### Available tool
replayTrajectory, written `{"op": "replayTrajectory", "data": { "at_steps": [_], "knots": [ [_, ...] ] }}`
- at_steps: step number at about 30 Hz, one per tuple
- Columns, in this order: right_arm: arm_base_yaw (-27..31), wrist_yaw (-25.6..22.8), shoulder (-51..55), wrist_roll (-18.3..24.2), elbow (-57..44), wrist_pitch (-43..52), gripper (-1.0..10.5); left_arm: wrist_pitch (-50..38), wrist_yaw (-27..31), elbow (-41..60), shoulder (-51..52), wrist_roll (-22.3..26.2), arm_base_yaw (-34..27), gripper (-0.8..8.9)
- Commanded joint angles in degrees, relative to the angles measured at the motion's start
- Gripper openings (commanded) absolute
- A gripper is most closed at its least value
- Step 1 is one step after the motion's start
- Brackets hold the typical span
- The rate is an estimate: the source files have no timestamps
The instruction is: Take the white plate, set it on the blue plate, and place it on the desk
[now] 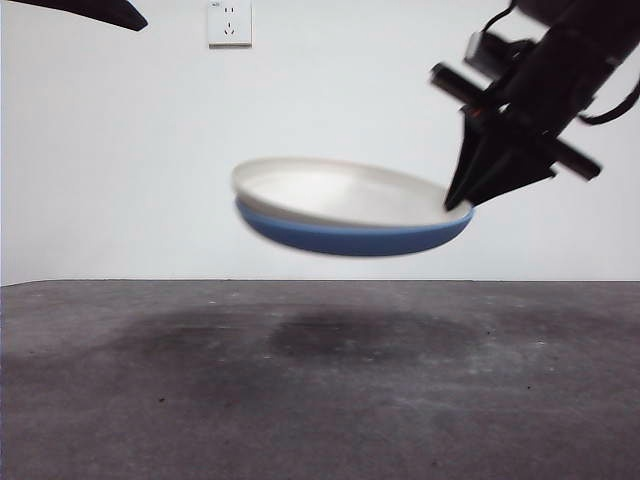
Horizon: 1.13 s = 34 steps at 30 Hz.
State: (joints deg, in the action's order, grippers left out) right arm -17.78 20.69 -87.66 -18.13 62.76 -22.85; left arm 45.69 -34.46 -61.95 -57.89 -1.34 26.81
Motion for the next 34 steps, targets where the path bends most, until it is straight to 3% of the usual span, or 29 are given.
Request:
{"op": "replayTrajectory", "data": {
  "at_steps": [1, 14, 21, 23, 27, 34],
  "knots": [
    [-1.68, -0.39, -3.89, -2.36, 1.81, 1.66, 0.1, -0.28, -0.26, -0.52, -0.42, 0.7, 0.31, 4.02],
    [-4.57, -1.57, -15.54, -4.2, 1.88, 4.87, 0.1, -0.26, -0.26, -0.52, -0.42, 0.68, 0.31, 4.01],
    [-4.98, -3.08, -16.5, -4.15, 1.86, 4.9, 0.1, -0.09, -0.24, -0.52, -0.42, 0.72, 0.31, 4.02],
    [-4.96, -3.13, -16.5, -4.15, 1.86, 4.72, 0.6, -0.11, -0.26, -0.52, -0.42, 0.7, 0.31, 4.02],
    [-4.96, -3.15, -16.22, -4.17, 1.86, 4.59, 2.8, -0.07, -0.24, -0.52, -0.42, 0.7, 0.31, 4.02],
    [-4.96, -4.31, -10.99, -3.48, 1.86, 4.24, 3.0, -0.09, -0.24, -0.52, -0.42, 0.7, 0.31, 4.02]
  ]
}}
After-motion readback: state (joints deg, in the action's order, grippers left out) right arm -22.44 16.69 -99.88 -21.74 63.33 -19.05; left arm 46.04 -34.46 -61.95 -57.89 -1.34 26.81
